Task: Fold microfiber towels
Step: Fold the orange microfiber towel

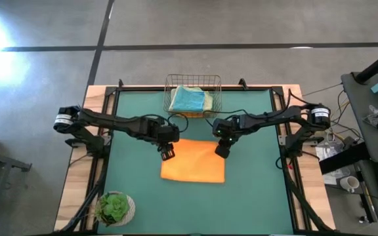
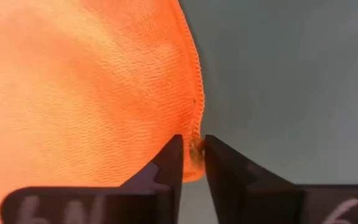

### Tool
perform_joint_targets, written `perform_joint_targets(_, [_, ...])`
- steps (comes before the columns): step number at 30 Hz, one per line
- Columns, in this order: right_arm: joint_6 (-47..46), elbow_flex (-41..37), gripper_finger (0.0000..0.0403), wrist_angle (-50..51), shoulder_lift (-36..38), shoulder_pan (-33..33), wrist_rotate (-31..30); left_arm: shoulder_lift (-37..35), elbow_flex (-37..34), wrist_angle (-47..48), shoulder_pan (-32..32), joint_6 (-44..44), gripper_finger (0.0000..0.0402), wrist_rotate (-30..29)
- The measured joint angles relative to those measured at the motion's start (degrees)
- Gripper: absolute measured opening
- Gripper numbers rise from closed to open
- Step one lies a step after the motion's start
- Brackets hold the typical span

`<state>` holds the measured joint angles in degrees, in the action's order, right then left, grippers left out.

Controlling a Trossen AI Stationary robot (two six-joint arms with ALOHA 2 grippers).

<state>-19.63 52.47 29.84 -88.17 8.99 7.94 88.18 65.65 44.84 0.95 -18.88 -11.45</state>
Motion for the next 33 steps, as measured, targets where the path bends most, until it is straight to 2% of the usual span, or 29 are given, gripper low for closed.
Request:
perform_joint_targets(3, [-1.30,0.00,0.0088,0.67,1.69,0.00,0.00,-0.04,-1.95,-2.94,0.10,0.04,0.0186,0.57])
perform_joint_targets(6, [-3.67,0.02,0.0112,2.76,3.93,0.00,-0.01,-0.04,-4.62,-4.45,0.46,-0.06,0.0162,0.71])
perform_joint_targets(12, [-6.87,0.02,0.0130,3.22,8.28,-1.38,0.00,-0.04,-8.49,-8.91,1.55,-0.24,0.0076,2.93])
perform_joint_targets(17, [-7.39,-0.11,0.0125,-0.33,9.28,-3.78,-1.09,-0.02,-12.55,-18.93,2.08,-0.33,0.0008,4.14])
perform_joint_targets(22, [-7.84,-0.24,0.0112,-2.33,6.34,-5.85,-6.34,0.14,-16.91,-24.41,2.12,-3.25,0.0008,5.62])
perform_joint_targets(27, [-8.55,-0.24,0.0089,-4.92,2.17,-6.64,-6.49,0.17,-19.02,-26.96,2.16,-3.34,0.0008,5.66])
perform_joint_targets(33, [-10.84,-0.26,0.0032,-5.22,-2.55,-6.63,-6.61,0.64,-21.72,-31.02,2.14,-3.31,0.0001,5.65])
